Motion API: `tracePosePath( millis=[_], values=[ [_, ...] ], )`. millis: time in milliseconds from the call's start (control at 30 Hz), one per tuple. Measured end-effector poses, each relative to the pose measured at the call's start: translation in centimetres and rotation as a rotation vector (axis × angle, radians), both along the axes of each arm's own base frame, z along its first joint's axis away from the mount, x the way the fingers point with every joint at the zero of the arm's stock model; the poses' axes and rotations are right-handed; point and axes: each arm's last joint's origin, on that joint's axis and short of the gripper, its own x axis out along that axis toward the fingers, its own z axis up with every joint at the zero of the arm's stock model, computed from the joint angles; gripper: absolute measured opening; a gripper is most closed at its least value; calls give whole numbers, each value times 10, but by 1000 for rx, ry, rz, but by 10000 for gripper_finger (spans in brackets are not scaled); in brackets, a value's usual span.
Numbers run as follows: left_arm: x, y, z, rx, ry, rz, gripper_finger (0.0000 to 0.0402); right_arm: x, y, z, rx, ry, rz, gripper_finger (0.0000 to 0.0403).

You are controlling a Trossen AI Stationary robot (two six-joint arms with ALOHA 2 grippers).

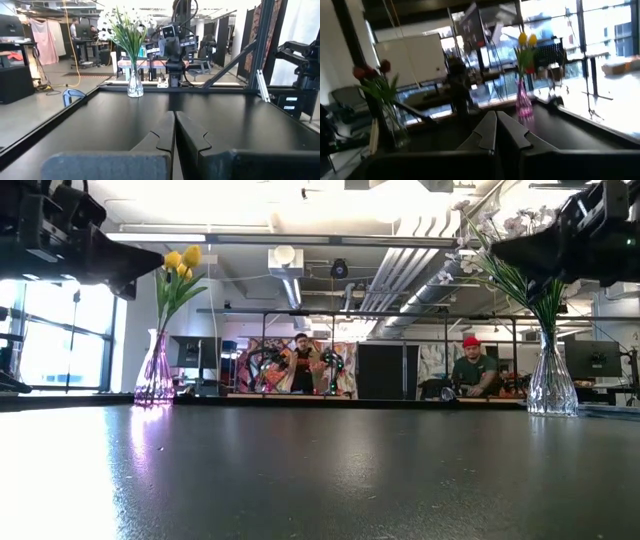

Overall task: Sort flowers into vase by color
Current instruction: Return to Home Position

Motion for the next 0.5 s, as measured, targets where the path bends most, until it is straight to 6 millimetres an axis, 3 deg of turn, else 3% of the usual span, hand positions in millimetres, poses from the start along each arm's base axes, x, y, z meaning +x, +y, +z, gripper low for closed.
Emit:
tracePosePath(
  millis=[100, 333, 500],
  values=[
    [0, 0, 0, 0, 0, 6, 0, 1, 0, -5, 24, 46, 18, 0],
    [0, 1, 0, 8, 4, 36, 0, -8, 1, 2, -73, -30, -18, 0],
    [0, 1, -1, 16, 8, 44, 0, -7, 0, -5, -68, 48, -28, 0]
  ],
)
